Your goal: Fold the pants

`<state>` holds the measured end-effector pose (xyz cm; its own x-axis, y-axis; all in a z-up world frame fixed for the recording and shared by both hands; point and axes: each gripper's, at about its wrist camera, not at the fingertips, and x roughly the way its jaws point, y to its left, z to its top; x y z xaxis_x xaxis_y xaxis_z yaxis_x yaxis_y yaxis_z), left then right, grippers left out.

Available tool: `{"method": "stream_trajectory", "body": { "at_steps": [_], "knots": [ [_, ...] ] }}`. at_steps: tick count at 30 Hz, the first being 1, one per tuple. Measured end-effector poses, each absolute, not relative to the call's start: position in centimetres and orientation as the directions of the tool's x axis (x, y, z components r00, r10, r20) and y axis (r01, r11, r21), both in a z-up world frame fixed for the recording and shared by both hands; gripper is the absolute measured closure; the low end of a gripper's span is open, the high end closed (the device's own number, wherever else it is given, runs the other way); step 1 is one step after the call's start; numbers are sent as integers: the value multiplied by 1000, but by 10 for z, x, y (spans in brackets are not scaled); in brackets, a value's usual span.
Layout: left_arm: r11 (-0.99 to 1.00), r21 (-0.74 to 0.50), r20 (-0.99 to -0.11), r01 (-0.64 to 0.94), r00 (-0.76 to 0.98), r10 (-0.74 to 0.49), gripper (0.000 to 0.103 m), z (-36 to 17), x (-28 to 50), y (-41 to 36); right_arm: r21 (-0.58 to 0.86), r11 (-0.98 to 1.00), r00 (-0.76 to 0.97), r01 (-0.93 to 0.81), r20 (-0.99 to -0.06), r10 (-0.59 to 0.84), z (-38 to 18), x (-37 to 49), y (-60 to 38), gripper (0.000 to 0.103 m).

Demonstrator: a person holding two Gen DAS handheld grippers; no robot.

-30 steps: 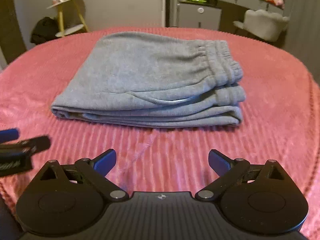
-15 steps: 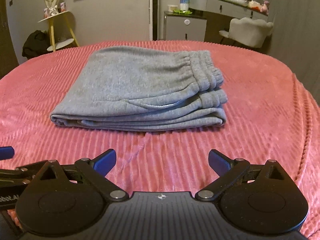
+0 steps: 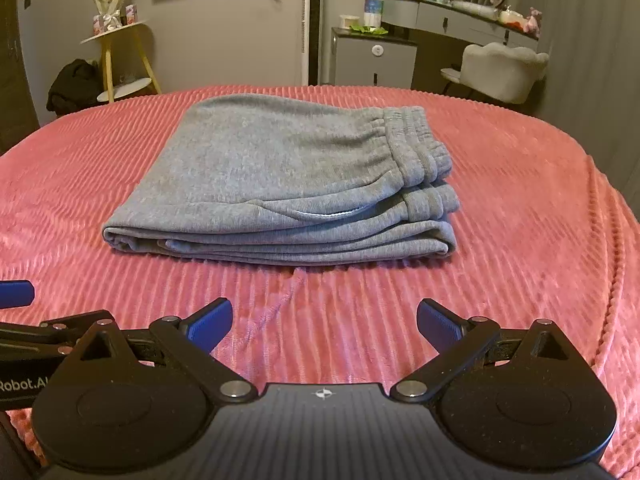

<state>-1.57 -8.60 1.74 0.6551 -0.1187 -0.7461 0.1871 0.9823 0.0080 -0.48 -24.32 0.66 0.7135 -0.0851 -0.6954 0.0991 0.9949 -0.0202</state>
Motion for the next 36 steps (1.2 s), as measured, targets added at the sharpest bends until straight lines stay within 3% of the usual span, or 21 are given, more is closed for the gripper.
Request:
{"method": "stream_trajectory", "body": {
  "at_steps": [36],
  "knots": [
    [976,21,-736,218,664,-132,10,23,-17,-97,2,992,717,127,-691,-91,7,-6,-249,4]
  ]
}}
